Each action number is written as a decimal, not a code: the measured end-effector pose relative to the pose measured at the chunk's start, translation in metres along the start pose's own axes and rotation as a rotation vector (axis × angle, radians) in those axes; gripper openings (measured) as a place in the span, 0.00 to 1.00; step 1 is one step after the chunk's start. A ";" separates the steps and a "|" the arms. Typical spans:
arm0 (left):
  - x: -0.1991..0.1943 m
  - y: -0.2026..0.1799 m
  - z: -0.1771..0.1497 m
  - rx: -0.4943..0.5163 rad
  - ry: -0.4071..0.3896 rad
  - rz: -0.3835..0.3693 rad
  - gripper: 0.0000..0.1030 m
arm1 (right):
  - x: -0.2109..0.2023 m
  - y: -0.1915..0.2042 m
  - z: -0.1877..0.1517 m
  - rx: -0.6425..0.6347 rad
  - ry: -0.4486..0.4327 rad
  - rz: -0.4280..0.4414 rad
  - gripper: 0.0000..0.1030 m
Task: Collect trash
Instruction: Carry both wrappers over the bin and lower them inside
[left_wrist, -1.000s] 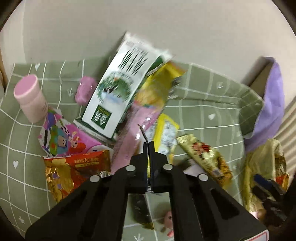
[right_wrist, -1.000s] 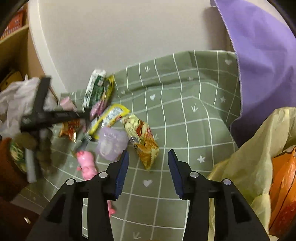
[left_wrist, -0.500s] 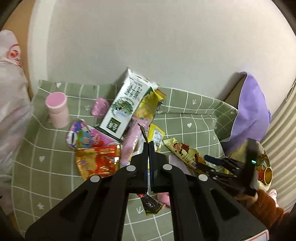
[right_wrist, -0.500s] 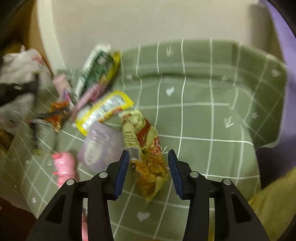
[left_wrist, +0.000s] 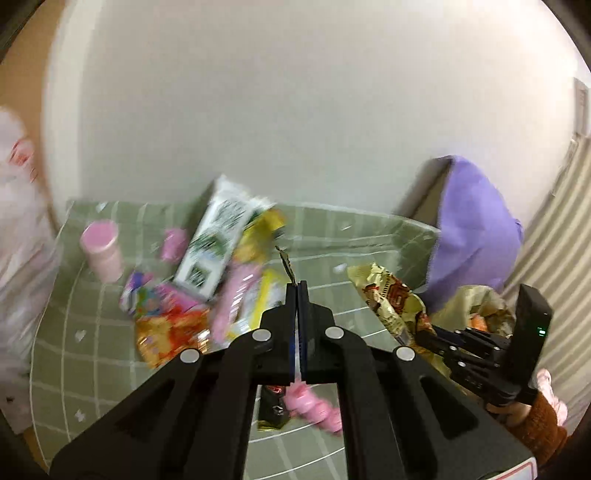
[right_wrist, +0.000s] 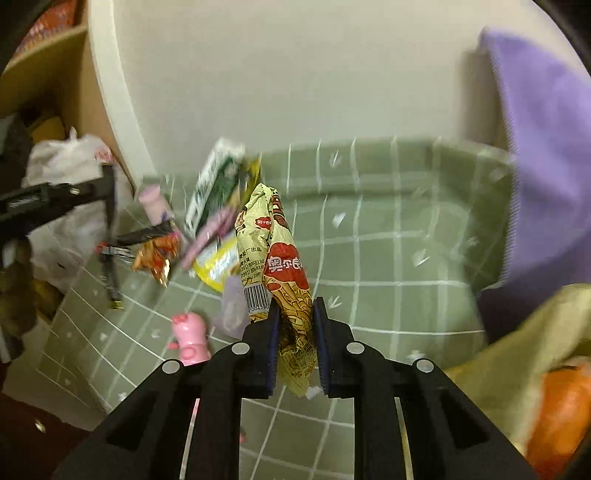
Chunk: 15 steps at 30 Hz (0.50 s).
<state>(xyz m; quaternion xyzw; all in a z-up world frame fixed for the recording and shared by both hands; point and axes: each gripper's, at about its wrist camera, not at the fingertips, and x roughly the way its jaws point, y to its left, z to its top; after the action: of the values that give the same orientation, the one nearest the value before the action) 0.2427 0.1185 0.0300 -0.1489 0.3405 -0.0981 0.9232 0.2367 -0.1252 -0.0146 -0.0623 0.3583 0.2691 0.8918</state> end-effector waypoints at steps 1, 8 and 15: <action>0.000 -0.011 0.006 0.023 -0.014 -0.024 0.01 | -0.016 -0.002 0.002 -0.002 -0.024 -0.021 0.17; 0.002 -0.093 0.036 0.146 -0.070 -0.204 0.01 | -0.104 -0.036 0.003 0.074 -0.153 -0.164 0.17; 0.020 -0.190 0.043 0.215 -0.066 -0.422 0.01 | -0.188 -0.088 -0.021 0.158 -0.244 -0.365 0.17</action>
<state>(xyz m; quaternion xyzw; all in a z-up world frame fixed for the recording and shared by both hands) 0.2707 -0.0564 0.1143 -0.1205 0.2590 -0.3195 0.9035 0.1581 -0.2878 0.0892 -0.0230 0.2507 0.0798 0.9645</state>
